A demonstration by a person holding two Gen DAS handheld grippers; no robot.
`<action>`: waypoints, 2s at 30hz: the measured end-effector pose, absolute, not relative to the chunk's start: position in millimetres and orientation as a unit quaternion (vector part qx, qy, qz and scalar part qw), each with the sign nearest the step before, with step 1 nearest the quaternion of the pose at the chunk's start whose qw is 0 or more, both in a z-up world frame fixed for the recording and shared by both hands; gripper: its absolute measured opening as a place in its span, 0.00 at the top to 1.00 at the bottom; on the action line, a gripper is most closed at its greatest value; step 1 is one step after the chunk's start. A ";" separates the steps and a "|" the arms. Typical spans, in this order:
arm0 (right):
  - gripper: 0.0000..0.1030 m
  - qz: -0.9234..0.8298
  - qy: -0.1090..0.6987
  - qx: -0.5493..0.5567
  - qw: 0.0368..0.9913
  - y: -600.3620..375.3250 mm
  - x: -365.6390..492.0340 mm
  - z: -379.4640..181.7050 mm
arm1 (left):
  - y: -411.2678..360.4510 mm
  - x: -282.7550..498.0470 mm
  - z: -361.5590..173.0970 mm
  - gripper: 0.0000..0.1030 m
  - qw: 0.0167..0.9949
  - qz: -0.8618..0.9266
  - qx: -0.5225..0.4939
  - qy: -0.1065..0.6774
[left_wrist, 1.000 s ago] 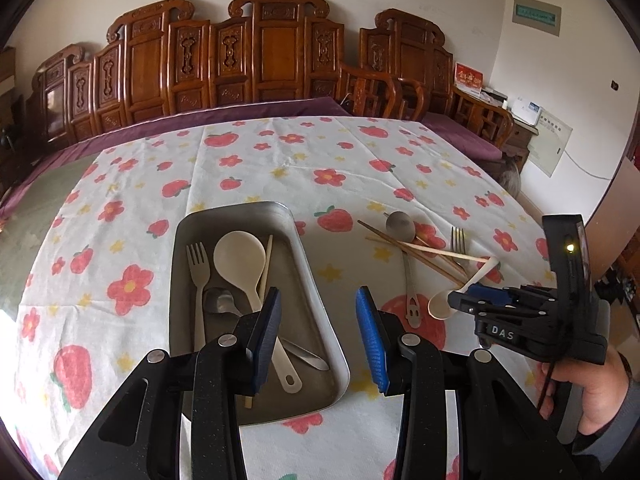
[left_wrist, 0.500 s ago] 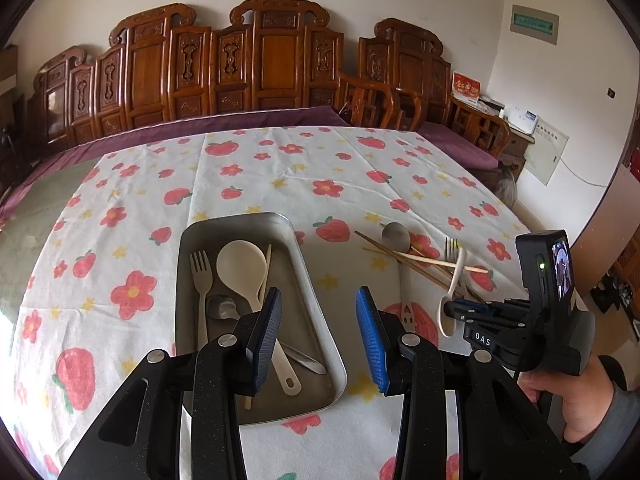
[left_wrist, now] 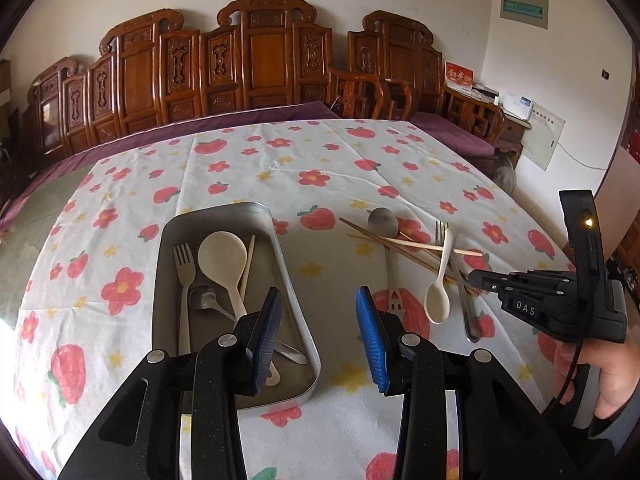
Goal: Organize utensils
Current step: 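Grasp the small white plastic spoon by its handle with the right gripper, then lift the small white spoon with the right gripper while the left gripper approaches the chopsticks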
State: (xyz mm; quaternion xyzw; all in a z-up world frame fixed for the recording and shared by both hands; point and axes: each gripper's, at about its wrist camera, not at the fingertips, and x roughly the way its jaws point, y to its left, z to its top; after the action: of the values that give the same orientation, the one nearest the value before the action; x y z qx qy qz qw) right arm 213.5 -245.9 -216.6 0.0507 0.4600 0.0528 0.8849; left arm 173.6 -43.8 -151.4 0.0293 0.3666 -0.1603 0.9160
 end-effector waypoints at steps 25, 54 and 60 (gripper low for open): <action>0.91 0.042 0.478 0.007 0.877 -207.0 232.9 -245.4 | -46.7 171.0 -150.4 0.65 0.916 -0.172 0.019 0.361; 0.93 0.051 0.408 0.070 0.909 -330.3 232.6 -215.9 | -143.9 220.4 -192.6 0.65 0.878 -0.180 0.073 0.438; 0.93 0.046 0.401 0.085 0.911 -339.1 234.8 -213.2 | -166.0 238.8 -200.3 0.65 0.874 -0.176 0.037 0.452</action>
State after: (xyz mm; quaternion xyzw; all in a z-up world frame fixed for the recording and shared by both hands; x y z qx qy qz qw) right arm 234.8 -339.1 -213.2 0.0847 0.4006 0.0464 0.9111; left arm 238.8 -166.0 -200.3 0.0374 0.4519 -0.1760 0.8737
